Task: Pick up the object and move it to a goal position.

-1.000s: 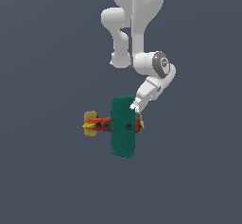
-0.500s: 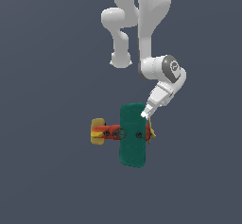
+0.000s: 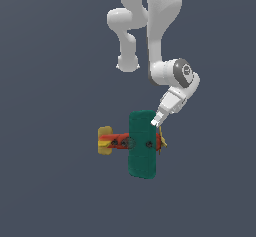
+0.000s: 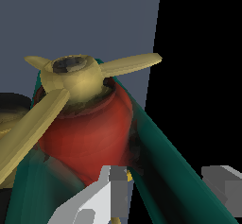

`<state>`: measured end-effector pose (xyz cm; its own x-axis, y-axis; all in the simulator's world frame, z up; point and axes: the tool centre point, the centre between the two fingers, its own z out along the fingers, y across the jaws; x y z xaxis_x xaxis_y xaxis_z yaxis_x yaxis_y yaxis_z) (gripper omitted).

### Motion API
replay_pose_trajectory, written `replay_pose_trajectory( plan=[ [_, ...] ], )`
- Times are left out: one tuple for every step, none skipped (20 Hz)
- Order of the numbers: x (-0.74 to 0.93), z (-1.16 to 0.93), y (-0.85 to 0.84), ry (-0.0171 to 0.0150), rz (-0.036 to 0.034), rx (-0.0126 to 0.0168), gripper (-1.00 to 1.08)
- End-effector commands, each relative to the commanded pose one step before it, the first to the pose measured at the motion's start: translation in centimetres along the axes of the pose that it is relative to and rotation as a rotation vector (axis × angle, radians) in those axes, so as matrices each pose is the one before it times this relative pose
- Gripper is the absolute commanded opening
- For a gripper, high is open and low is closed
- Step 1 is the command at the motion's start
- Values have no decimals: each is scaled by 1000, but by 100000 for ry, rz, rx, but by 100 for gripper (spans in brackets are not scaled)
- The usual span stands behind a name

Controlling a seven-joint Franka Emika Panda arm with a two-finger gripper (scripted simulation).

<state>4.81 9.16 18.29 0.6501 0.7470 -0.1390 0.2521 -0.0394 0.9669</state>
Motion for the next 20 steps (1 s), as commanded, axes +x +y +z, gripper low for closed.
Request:
replay_pose_trajectory(
  plan=[
    [479, -402, -408, 913, -229, 531, -100],
    [136, -59, 27, 0, 0, 0, -100],
    [190, -81, 37, 0, 0, 0, -100],
    [242, -104, 48, 0, 0, 0, -100],
    [287, -94, 32, -18, 0, 67, -100],
    [343, -145, 67, 0, 0, 0, -100],
    [384, -133, 51, -19, -1, 66, -100],
    [437, -183, 85, 0, 0, 0, -100],
    [481, -199, 93, 0, 0, 0, -100],
    [512, -167, 66, -31, -2, 93, -100],
    [562, -228, 107, 0, 0, 0, -100],
    [599, -239, 113, 0, 0, 0, -100],
    [624, -213, 96, -28, -2, 63, -100],
    [666, -257, 124, 0, 0, 0, -100],
    [695, -263, 129, 0, 0, 0, -100],
    [679, -251, 125, 0, 0, 0, -100],
    [621, -224, 113, 0, 0, 0, -100],
    [566, -199, 102, 0, 0, 0, -100],
    [513, -175, 92, 0, 0, 0, -100],
    [463, -153, 82, 0, 0, 0, -100]
  ],
)
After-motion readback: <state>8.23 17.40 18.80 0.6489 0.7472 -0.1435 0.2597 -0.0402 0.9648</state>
